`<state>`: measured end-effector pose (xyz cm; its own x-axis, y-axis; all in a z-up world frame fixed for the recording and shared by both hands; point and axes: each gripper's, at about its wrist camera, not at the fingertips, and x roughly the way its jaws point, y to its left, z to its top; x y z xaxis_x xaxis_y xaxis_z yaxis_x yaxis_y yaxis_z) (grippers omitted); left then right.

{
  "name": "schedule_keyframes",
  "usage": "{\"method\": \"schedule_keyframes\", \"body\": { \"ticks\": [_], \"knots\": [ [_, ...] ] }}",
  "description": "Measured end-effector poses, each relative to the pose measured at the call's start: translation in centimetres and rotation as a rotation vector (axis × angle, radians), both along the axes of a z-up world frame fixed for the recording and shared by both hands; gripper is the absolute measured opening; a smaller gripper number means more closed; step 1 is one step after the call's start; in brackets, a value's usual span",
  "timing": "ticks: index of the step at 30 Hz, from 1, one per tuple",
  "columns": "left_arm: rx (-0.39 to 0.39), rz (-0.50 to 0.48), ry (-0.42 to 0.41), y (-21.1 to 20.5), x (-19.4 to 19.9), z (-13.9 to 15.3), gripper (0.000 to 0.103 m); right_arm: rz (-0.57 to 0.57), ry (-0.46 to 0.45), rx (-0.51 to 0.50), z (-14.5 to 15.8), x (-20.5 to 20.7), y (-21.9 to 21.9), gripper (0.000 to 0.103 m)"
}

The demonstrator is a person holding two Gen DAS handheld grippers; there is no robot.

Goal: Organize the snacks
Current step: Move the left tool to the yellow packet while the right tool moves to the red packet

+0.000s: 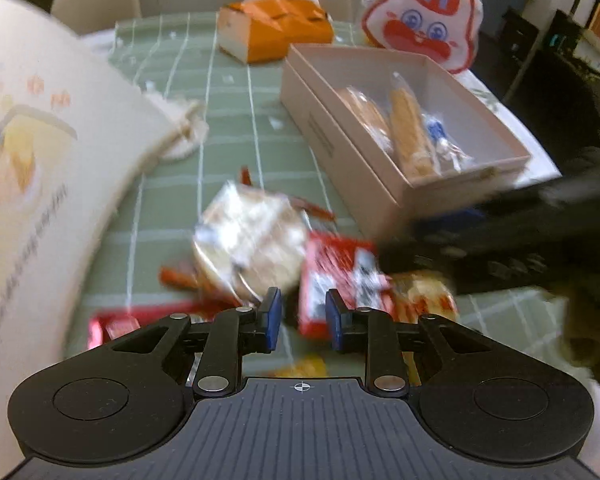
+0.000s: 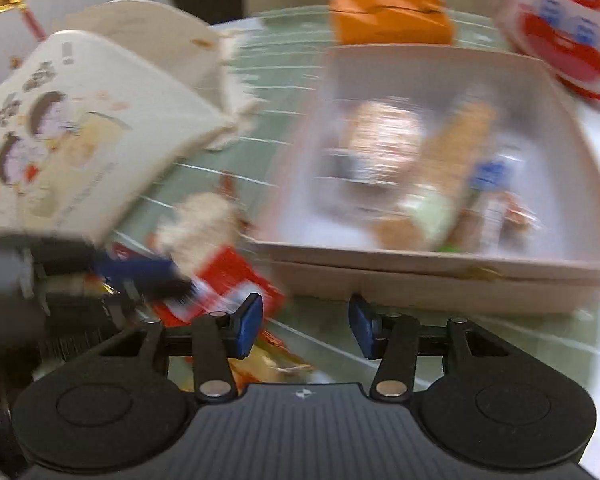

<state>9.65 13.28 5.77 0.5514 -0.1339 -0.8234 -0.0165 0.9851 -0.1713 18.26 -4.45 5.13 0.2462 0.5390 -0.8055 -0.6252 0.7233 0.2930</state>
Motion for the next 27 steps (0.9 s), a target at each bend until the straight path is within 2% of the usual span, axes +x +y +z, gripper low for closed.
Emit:
{"method": "schedule_keyframes", "body": {
  "ticks": [2, 5, 7, 9, 12, 16, 17, 19, 22, 25, 27],
  "knots": [
    [-0.045, 0.007, 0.013, 0.3, -0.6, -0.1, 0.029, 0.052, 0.026, 0.026, -0.1, -0.2, 1.4, 0.050],
    [-0.076, 0.058, 0.019, 1.1, -1.5, -0.1, 0.030, 0.102, 0.030, 0.003, -0.8, -1.0, 2.6, 0.047],
    [-0.119, 0.143, 0.000, 2.1, -2.3, 0.0, 0.028, 0.097, 0.048, 0.012, -1.4, -1.2, 2.0, 0.045],
    [-0.173, 0.210, -0.019, 2.9, -2.7, 0.3, 0.028, 0.087, 0.074, 0.025, -1.6, -1.5, 0.7, 0.038],
    [-0.211, 0.252, -0.014, 2.5, -2.3, 0.2, 0.028, 0.071, 0.071, 0.013, -1.8, -2.4, -1.3, 0.038],
    [-0.190, 0.216, 0.021, -0.7, -1.2, -0.9, 0.030, 0.076, 0.036, -0.026, -1.5, -4.6, -4.4, 0.038],
    [-0.172, 0.210, 0.032, -1.6, -0.9, -1.2, 0.033, 0.075, 0.044, -0.024, -1.5, -5.3, -5.1, 0.038],
    [-0.119, 0.197, 0.040, -3.3, -0.3, -1.3, 0.045, 0.080, 0.049, -0.028, -1.4, -6.3, -6.2, 0.038],
    [-0.088, 0.195, 0.051, -4.6, 0.1, -1.3, 0.046, 0.074, 0.026, -0.046, -1.3, -7.2, -7.0, 0.039],
    [-0.115, 0.218, 0.074, -4.3, -1.0, -1.2, 0.044, 0.080, -0.029, -0.069, -0.8, -7.9, -6.9, 0.050],
    [-0.092, 0.254, 0.065, -3.8, -2.8, -0.5, 0.042, 0.101, -0.066, -0.069, -0.6, -8.2, -6.5, 0.051]
  ]
}}
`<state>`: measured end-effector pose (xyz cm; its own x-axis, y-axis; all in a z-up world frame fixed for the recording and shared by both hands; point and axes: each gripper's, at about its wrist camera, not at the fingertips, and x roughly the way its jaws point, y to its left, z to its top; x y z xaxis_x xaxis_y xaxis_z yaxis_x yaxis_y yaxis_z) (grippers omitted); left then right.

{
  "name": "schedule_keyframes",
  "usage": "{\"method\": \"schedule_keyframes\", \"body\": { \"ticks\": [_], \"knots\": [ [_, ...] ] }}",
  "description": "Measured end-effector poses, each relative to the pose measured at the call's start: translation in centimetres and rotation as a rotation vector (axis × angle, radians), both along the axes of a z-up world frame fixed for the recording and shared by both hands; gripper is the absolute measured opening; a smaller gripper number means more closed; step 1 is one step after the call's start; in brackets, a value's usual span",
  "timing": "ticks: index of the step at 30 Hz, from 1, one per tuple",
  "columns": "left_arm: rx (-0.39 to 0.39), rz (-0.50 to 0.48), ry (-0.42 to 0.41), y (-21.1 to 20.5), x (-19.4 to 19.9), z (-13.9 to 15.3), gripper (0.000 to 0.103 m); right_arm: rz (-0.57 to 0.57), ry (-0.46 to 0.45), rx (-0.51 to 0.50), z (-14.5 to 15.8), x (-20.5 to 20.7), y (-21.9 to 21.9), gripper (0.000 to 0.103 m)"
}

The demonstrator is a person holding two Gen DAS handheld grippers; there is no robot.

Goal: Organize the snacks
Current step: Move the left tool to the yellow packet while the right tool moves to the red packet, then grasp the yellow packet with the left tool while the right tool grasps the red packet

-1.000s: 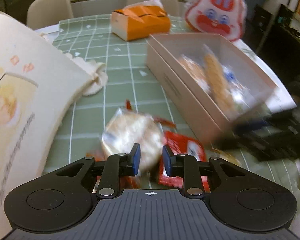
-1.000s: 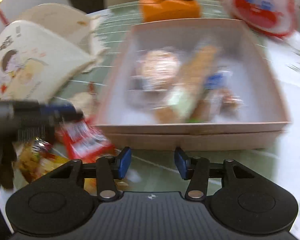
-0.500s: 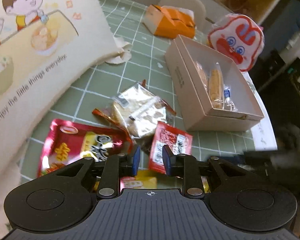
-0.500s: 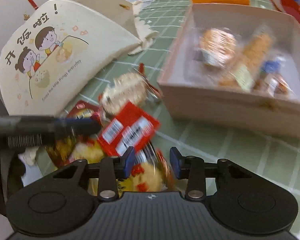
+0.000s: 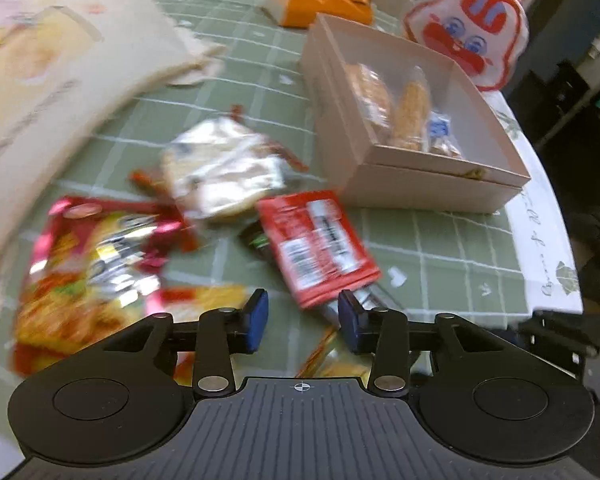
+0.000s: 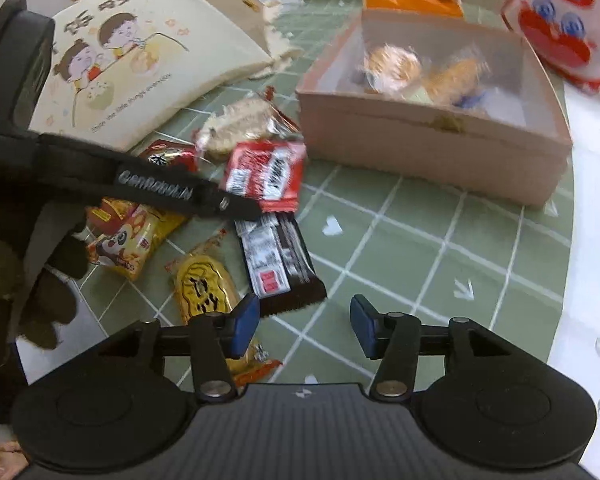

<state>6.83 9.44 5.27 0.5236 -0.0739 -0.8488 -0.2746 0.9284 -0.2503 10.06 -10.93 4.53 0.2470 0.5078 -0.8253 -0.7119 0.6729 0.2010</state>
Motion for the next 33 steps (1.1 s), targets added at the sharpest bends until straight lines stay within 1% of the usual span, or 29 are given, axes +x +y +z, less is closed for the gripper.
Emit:
{"method": "schedule_keyframes", "body": {
  "ticks": [1, 3, 5, 6, 8, 10, 12, 14, 18, 20, 21, 22, 24, 26, 28, 30, 31, 33],
  "knots": [
    [0.005, 0.017, -0.008, 0.3, -1.0, 0.4, 0.039, 0.015, -0.007, 0.002, 0.0, 0.0, 0.5, 0.051],
    [-0.024, 0.065, -0.012, 1.1, -2.7, 1.3, 0.037, 0.037, -0.025, 0.007, -0.2, 0.2, 1.7, 0.051],
    [-0.053, 0.122, 0.021, 1.4, -4.0, 1.7, 0.037, 0.047, -0.037, 0.015, -0.4, 0.6, 3.1, 0.051],
    [-0.058, 0.133, 0.040, 1.5, -4.4, 1.8, 0.037, 0.042, -0.035, 0.014, -0.7, 0.9, 3.8, 0.050],
    [-0.053, 0.137, 0.071, 0.8, -4.9, 1.7, 0.037, 0.034, -0.051, -0.006, -0.8, 1.3, 5.0, 0.043],
    [-0.064, 0.136, 0.080, -0.3, -5.2, 1.6, 0.037, 0.041, -0.054, -0.029, -0.5, 1.1, 5.4, 0.043],
    [-0.088, 0.136, 0.089, -1.3, -5.2, 1.3, 0.037, 0.044, -0.044, -0.032, -0.5, 0.6, 4.7, 0.041],
    [-0.095, 0.135, 0.096, -2.2, -5.1, 0.9, 0.037, 0.043, -0.041, -0.034, -0.4, 0.0, 3.3, 0.041],
    [-0.086, 0.127, 0.107, -3.9, -4.3, 0.2, 0.037, 0.010, -0.059, -0.049, -0.5, -2.0, -0.7, 0.041],
    [-0.069, 0.119, 0.104, -4.5, -3.5, 0.1, 0.042, -0.005, -0.070, -0.062, -0.6, -2.9, -2.1, 0.041],
    [-0.054, 0.108, 0.103, -4.9, -3.1, 0.0, 0.045, -0.012, -0.078, -0.067, -0.6, -3.3, -2.7, 0.043],
    [-0.038, 0.095, 0.101, -5.2, -2.7, 0.0, 0.045, -0.018, -0.086, -0.071, -0.6, -3.8, -3.3, 0.045],
    [0.009, 0.064, 0.097, -5.9, -2.1, -0.1, 0.047, -0.030, -0.092, -0.071, -0.7, -4.5, -4.1, 0.055],
    [0.039, 0.035, 0.087, -6.4, -2.0, -0.1, 0.048, -0.049, -0.091, -0.061, -0.8, -4.8, -4.7, 0.061],
    [0.053, 0.009, 0.068, -6.5, -2.4, -0.2, 0.050, -0.063, -0.097, -0.048, -1.0, -5.1, -4.9, 0.067],
    [0.053, -0.020, 0.056, -6.4, -3.0, -0.3, 0.051, -0.068, -0.104, -0.034, -1.1, -5.4, -4.8, 0.078],
    [0.051, -0.027, 0.054, -6.4, -3.3, -0.3, 0.052, -0.065, -0.111, -0.036, -1.2, -5.6, -4.5, 0.080],
    [0.065, -0.034, 0.062, -6.2, -3.7, -0.2, 0.055, -0.049, -0.133, -0.063, -1.4, -6.2, -3.6, 0.090]
  ]
}}
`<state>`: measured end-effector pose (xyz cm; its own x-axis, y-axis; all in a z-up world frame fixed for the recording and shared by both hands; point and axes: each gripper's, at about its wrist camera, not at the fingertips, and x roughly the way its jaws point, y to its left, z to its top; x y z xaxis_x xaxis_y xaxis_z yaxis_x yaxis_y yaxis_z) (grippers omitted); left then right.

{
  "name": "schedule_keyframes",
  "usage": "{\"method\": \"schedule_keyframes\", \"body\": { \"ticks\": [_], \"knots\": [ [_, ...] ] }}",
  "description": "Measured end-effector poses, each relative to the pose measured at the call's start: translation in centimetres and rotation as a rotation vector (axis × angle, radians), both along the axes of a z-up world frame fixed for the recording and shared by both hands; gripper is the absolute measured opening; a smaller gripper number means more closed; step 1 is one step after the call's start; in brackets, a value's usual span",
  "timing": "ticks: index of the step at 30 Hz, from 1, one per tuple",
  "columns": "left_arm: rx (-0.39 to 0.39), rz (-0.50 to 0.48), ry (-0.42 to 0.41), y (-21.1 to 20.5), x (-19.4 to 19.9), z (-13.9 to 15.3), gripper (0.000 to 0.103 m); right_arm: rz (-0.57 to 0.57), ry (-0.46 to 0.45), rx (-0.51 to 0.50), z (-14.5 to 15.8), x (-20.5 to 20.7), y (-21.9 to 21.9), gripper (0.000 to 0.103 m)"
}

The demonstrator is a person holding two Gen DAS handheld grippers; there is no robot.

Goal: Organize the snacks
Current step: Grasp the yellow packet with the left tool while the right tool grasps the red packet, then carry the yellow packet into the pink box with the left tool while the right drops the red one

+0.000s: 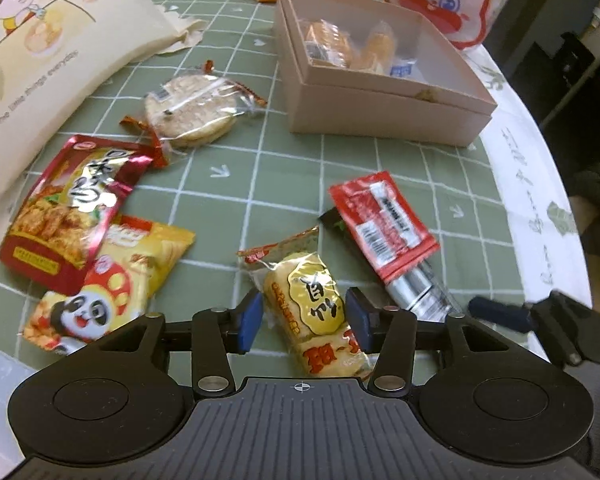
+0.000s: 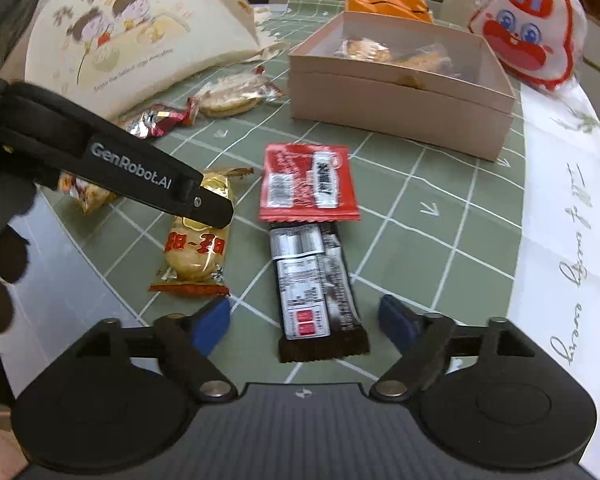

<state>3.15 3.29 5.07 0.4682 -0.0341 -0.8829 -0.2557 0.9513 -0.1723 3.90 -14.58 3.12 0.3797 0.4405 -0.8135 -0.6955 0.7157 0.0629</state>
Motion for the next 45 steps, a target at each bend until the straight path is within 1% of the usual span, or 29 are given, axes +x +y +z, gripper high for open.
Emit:
{"method": "schedule_keyframes", "body": {
  "ticks": [2, 3, 5, 6, 14, 17, 20, 22, 23, 24, 26, 27, 29, 30, 32, 34, 37, 38, 41, 43, 45],
  "knots": [
    [0.044, 0.014, 0.001, 0.3, -0.4, 0.2, 0.055, 0.015, -0.027, -0.036, -0.3, -0.6, 0.9, 0.095],
    [0.052, 0.030, 0.004, 0.6, -0.5, 0.3, 0.055, 0.004, -0.022, -0.032, -0.4, -0.7, 1.0, 0.098],
    [0.010, 0.060, 0.009, 1.2, -0.5, 0.2, 0.052, 0.005, -0.025, -0.035, -0.5, -0.8, 1.2, 0.101],
    [0.005, 0.061, 0.009, 1.1, -0.4, 0.1, 0.051, -0.001, -0.025, -0.028, -0.6, -0.9, 1.2, 0.102],
    [0.070, 0.019, 0.029, -0.3, 0.4, -0.8, 0.053, -0.044, -0.056, -0.010, -0.7, -1.7, 0.8, 0.103],
    [0.066, 0.033, 0.020, -0.3, -0.1, -0.8, 0.052, -0.027, -0.055, -0.015, -0.7, -1.7, 0.8, 0.103],
    [0.067, 0.029, 0.012, -0.5, -1.0, -0.8, 0.050, -0.002, -0.035, -0.034, -0.5, -1.4, 0.9, 0.103],
    [0.065, 0.031, 0.010, -0.6, -1.8, -0.8, 0.048, 0.017, -0.006, -0.058, 0.0, -1.0, 1.0, 0.097],
    [0.059, 0.036, 0.006, -0.5, -2.2, -0.8, 0.047, 0.016, 0.004, -0.060, 0.4, -0.9, 0.9, 0.090],
    [0.047, 0.044, 0.000, -0.4, -2.6, -0.8, 0.047, 0.016, 0.004, -0.055, 0.8, -0.8, 0.8, 0.089],
    [0.016, 0.066, -0.015, 0.0, -3.3, -0.9, 0.046, 0.003, -0.012, -0.013, 2.3, -0.3, 0.6, 0.089],
    [-0.017, 0.097, -0.022, 0.5, -3.6, -0.9, 0.043, -0.006, -0.024, 0.016, 3.1, 0.0, 0.6, 0.089],
    [-0.075, 0.120, -0.031, 1.3, -4.0, -0.9, 0.043, 0.005, -0.043, 0.048, 4.3, 0.9, 1.4, 0.089],
    [-0.097, 0.126, -0.031, 1.7, -4.2, -1.0, 0.043, -0.002, -0.049, 0.052, 4.5, 1.4, 1.9, 0.089],
    [-0.112, 0.127, -0.029, 1.9, -4.4, -0.9, 0.043, -0.028, -0.051, 0.044, 4.4, 2.8, 3.1, 0.088],
    [-0.109, 0.125, -0.032, 2.0, -4.7, -1.0, 0.043, -0.040, -0.024, 0.053, 4.0, 4.4, 4.0, 0.088],
    [-0.091, 0.112, -0.032, 1.7, -5.0, -0.9, 0.043, -0.041, 0.074, 0.072, 2.8, 6.5, 5.2, 0.087],
    [-0.086, 0.107, -0.031, 1.7, -5.0, -0.9, 0.043, -0.036, 0.103, 0.068, 2.3, 7.0, 5.6, 0.084],
    [-0.076, 0.096, -0.028, 1.6, -5.0, -0.9, 0.043, -0.062, 0.123, 0.036, 1.3, 7.3, 6.0, 0.061],
    [-0.074, 0.095, -0.030, 1.6, -5.1, -0.9, 0.043, -0.069, 0.112, 0.038, 1.7, 7.0, 5.6, 0.058],
    [-0.070, 0.096, -0.028, 1.5, -5.1, -0.9, 0.043, -0.073, 0.099, 0.048, 2.2, 6.5, 4.9, 0.049]
  ]
}}
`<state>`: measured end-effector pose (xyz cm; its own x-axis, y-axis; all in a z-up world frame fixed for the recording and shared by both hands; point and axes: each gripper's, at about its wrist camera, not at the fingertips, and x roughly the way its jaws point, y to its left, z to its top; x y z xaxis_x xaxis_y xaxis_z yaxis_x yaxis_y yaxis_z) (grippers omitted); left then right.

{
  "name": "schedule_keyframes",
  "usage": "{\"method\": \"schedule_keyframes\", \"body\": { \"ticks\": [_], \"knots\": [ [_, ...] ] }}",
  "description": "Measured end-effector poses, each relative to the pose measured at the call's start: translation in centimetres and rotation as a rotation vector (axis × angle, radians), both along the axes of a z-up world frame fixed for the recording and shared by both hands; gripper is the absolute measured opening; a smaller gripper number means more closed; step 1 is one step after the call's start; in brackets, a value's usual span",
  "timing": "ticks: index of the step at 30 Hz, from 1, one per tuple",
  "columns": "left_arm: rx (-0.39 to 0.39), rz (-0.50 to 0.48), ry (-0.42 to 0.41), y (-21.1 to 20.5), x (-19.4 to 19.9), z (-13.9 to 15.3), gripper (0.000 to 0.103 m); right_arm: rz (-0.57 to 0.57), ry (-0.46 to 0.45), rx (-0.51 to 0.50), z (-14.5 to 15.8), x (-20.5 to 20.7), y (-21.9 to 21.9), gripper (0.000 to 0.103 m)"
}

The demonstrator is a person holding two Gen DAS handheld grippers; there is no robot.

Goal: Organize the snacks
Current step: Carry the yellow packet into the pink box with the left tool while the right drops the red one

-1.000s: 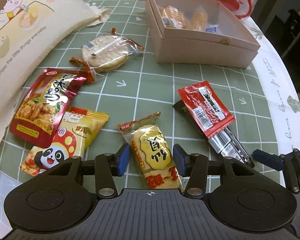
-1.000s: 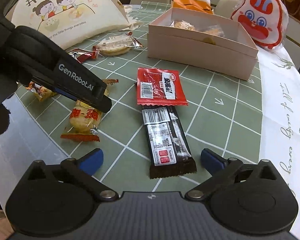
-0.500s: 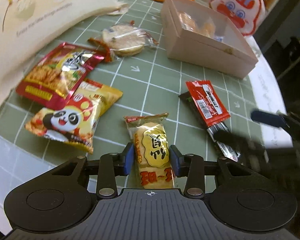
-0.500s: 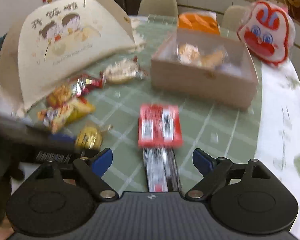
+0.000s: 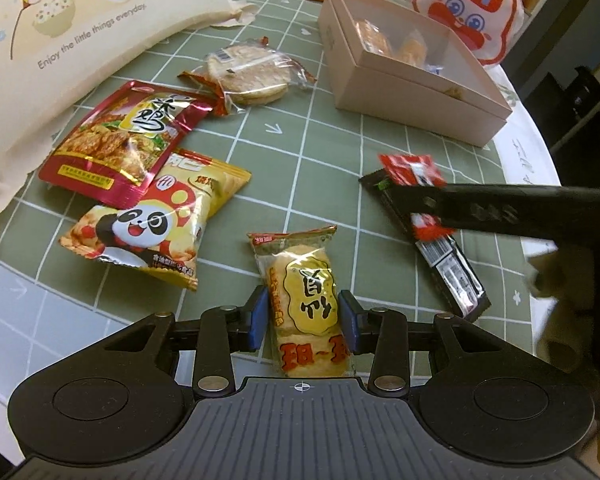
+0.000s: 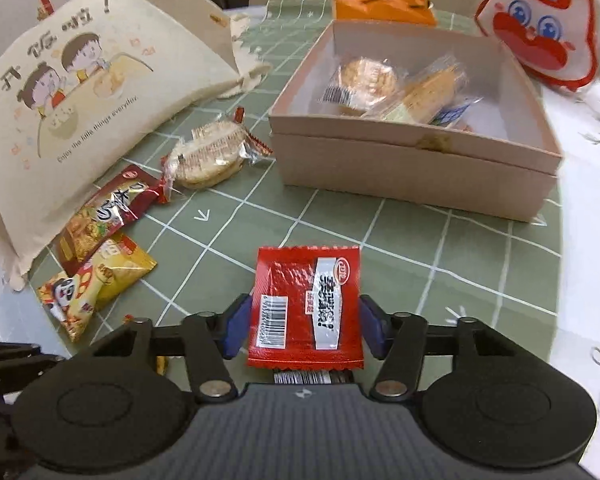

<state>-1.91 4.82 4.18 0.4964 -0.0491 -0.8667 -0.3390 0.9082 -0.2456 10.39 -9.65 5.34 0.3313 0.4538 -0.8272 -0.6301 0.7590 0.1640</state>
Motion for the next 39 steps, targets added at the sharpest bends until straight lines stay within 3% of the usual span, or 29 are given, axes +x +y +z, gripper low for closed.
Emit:
{"method": "schedule_keyframes", "body": {
  "ticks": [5, 11, 16, 19, 23, 28, 33, 36, 39],
  "knots": [
    [0.026, -0.002, 0.010, -0.4, 0.3, 0.0, 0.043, 0.019, -0.039, -0.021, 1.3, -2.0, -2.4, 0.047],
    [0.071, 0.001, 0.030, -1.3, 0.6, 0.0, 0.043, -0.028, -0.015, -0.032, 1.8, -2.6, -5.2, 0.047],
    [0.030, -0.006, 0.031, -2.2, 0.7, 0.1, 0.041, -0.058, -0.031, -0.038, 2.3, -3.0, -6.8, 0.047],
    [0.011, -0.008, -0.024, -2.5, 0.7, 1.3, 0.041, -0.060, -0.049, -0.038, 3.2, -3.4, -7.4, 0.047],
    [0.012, 0.008, -0.150, -1.9, 2.0, 5.4, 0.041, -0.052, -0.104, -0.026, 5.2, -3.6, -7.9, 0.047],
    [0.082, -0.055, -0.288, -1.0, 6.4, 12.3, 0.041, -0.048, -0.163, 0.025, 8.6, -2.4, -7.9, 0.047],
    [0.122, -0.117, -0.404, 0.5, 13.3, 18.1, 0.042, -0.062, -0.239, 0.074, 12.3, 0.9, -6.5, 0.047],
    [0.114, -0.114, -0.386, 1.2, 18.2, 18.5, 0.042, -0.074, -0.275, 0.077, 13.9, 3.6, -4.6, 0.047],
    [0.072, -0.095, -0.342, 2.3, 21.9, 17.2, 0.042, -0.089, -0.259, 0.072, 14.2, 6.4, -2.9, 0.047]
  ]
}}
